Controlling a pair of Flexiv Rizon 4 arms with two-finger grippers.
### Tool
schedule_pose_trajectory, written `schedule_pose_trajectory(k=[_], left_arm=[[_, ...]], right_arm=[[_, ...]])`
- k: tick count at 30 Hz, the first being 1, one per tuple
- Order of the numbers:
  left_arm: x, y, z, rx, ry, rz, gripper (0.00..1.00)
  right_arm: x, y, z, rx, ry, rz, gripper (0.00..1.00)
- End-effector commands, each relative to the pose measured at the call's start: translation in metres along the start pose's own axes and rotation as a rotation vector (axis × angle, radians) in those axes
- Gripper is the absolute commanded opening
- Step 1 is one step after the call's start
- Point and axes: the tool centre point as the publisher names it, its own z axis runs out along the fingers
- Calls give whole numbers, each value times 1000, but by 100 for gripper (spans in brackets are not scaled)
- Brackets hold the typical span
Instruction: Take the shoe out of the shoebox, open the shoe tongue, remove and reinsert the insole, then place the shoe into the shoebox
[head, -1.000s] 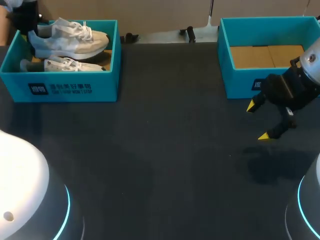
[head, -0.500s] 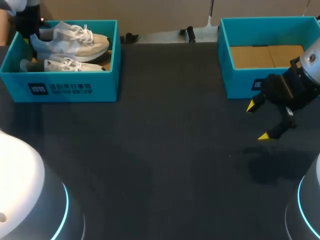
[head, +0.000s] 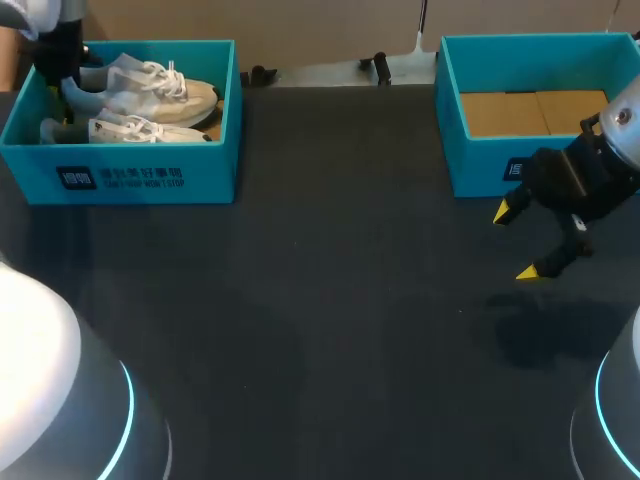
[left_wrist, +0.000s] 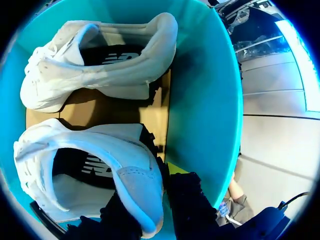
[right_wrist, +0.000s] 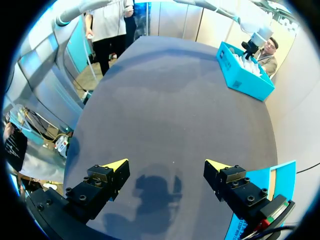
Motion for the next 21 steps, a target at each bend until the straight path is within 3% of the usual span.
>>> schedule_pose_trajectory(k=[1, 16, 17, 21], left_arm=[[-1, 7, 8, 12, -3, 29, 0], [-5, 5, 19, 26, 7, 25, 2], [-5, 5, 20, 28, 7, 26, 24], [-4, 4, 20, 29, 11, 34, 42]], right_arm=[[1, 0, 1, 3, -2, 1, 100], [1, 0, 1, 3, -2, 1, 100], [1, 0, 1, 3, -2, 1, 100], [1, 0, 1, 3, -2, 1, 100]])
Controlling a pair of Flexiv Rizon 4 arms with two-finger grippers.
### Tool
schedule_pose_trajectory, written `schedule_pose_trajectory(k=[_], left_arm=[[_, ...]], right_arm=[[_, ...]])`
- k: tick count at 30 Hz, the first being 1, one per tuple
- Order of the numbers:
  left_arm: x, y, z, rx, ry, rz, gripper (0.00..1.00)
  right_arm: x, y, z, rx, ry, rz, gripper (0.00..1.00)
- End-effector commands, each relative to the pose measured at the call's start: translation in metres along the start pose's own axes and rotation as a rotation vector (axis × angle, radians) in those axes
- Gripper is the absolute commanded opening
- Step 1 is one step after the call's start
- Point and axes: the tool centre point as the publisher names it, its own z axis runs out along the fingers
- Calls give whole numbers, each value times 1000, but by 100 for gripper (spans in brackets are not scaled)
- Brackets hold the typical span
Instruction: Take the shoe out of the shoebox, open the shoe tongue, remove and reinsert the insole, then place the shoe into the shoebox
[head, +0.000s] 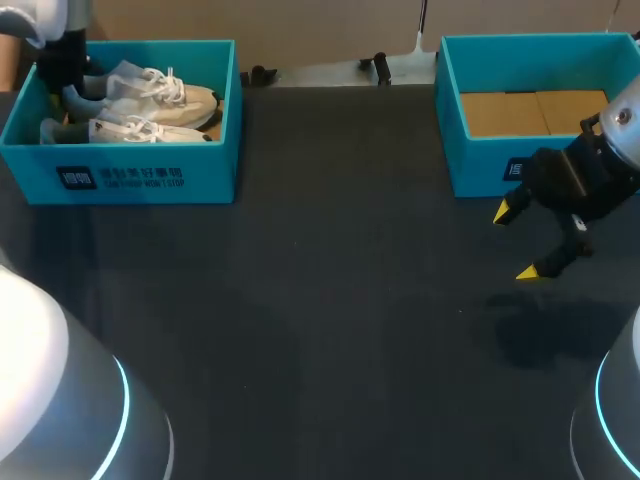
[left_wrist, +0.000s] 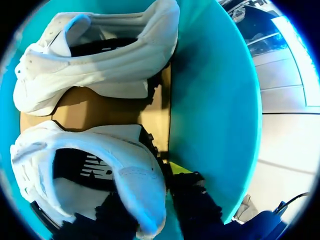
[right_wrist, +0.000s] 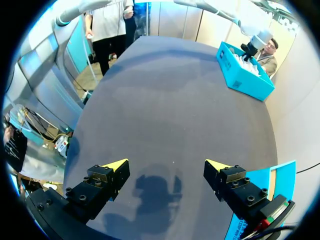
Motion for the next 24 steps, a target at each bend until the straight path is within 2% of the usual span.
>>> schedule_pose_trajectory(k=[1, 8, 16, 24], left_arm=[[1, 3, -1, 4, 0, 8, 42], [2, -2, -16, -4, -27, 26, 42], [2, -14, -49, -8, -95, 37, 42], [10, -33, -84, -26, -165, 40, 42]], right_arm=[[1, 0, 1, 3, -2, 1, 100], [1, 0, 1, 3, -2, 1, 100], [1, 0, 1, 3, -2, 1, 100], [1, 0, 1, 3, -2, 1, 100]])
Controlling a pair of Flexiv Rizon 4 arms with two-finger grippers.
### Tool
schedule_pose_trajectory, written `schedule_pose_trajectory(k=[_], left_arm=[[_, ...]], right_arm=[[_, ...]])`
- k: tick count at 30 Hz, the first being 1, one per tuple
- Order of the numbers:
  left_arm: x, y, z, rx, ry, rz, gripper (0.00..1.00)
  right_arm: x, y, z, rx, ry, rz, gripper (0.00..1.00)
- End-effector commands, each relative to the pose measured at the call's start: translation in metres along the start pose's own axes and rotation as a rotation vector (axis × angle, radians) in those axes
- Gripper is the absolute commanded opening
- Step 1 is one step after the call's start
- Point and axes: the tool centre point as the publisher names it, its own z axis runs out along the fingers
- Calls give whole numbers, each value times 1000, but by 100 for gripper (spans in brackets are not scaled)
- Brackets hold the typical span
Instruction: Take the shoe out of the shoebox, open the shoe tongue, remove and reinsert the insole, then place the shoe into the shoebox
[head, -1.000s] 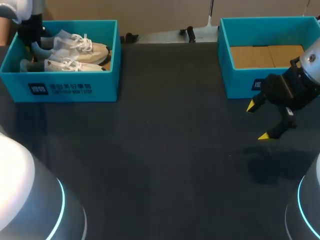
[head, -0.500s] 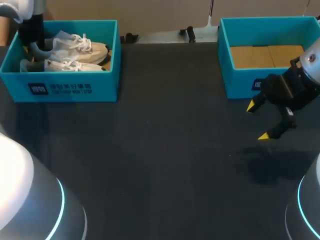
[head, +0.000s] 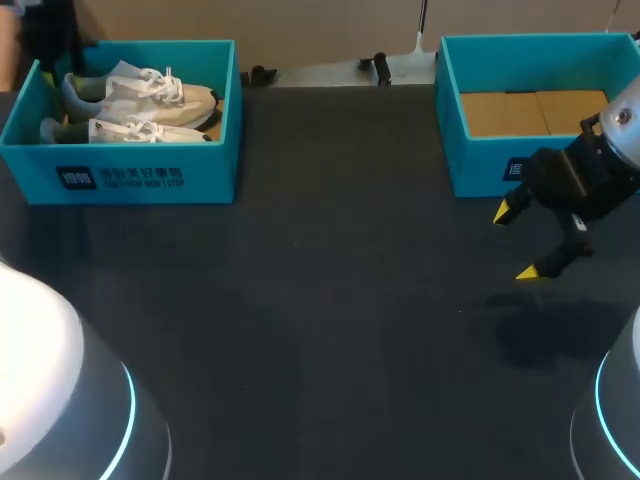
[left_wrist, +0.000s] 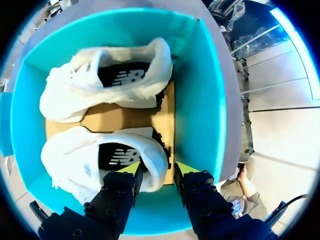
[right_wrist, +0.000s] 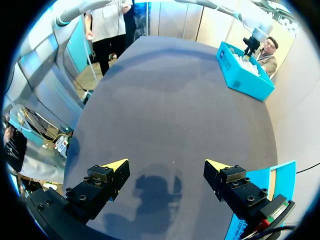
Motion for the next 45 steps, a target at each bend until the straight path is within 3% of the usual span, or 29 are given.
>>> schedule_pose_trajectory(k=[1, 10, 11, 13, 15, 31, 37, 45], left_arm=[[6, -31, -28, -38, -25, 5, 42], [12, -64, -56, -87, -85, 8, 45], [13, -68, -59, -77, -93, 5, 49], [13, -75, -62, -71, -91, 16, 80], [12, -78, -65, -60, -70, 10, 100], [12, -78, -65, -60, -70, 10, 100], [22, -97, -61, -60, -98, 2, 100], [19, -113, -53, -17, -92, 40, 100]], right_arm=[[0, 0, 1, 3, -2, 1, 100], [0, 0, 1, 3, -2, 1, 100], [0, 0, 1, 3, -2, 1, 100], [0, 0, 1, 3, -2, 1, 100], [0, 0, 1, 3, -2, 1, 100], [0, 0, 1, 3, -2, 1, 100], [0, 0, 1, 3, -2, 1, 100], [0, 0, 1, 3, -2, 1, 100]])
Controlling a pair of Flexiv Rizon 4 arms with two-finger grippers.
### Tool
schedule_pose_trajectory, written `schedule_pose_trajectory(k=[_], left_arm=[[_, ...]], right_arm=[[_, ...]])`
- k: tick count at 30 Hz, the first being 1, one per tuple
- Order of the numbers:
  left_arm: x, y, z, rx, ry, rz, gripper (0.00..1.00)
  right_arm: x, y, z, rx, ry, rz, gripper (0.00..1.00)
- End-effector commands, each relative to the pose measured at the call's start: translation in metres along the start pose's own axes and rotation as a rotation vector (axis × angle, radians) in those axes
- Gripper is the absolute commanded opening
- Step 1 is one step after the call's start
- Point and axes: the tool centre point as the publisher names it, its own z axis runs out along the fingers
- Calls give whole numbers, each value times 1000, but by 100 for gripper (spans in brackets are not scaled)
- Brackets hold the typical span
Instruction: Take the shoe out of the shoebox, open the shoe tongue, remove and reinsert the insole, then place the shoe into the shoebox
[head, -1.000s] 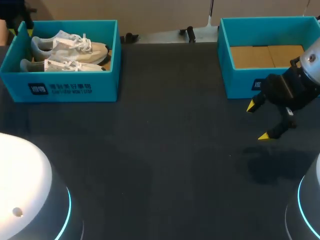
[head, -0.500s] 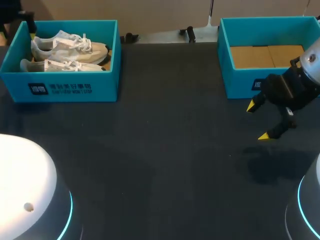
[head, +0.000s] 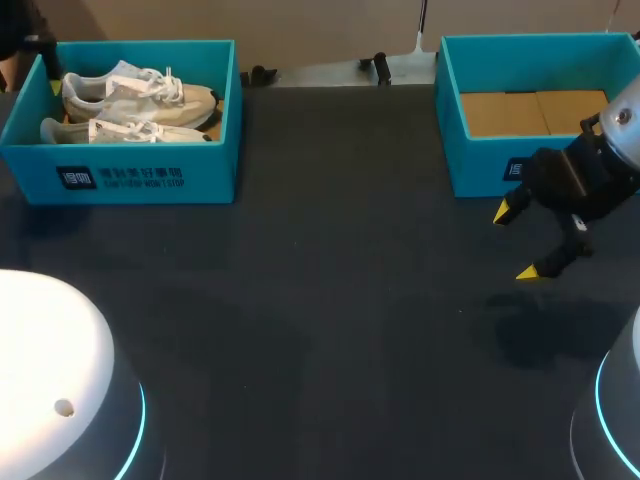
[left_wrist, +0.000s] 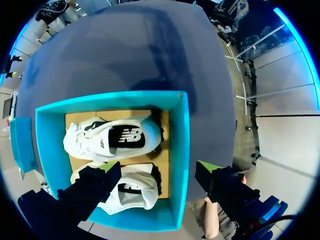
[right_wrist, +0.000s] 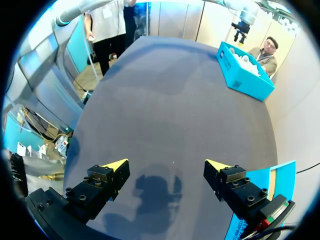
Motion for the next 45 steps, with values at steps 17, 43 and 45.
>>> schedule_pose_trajectory(k=[17, 43, 45], left_arm=[[-9, -32, 30, -5, -19, 78, 48], [-11, -17, 84, 13, -40, 54, 44], [-12, -16, 86, 11, -41, 63, 45]], right_arm=[[1, 0, 1, 3, -2, 1, 100], [1, 0, 1, 3, -2, 1, 100], [1, 0, 1, 3, -2, 1, 100]])
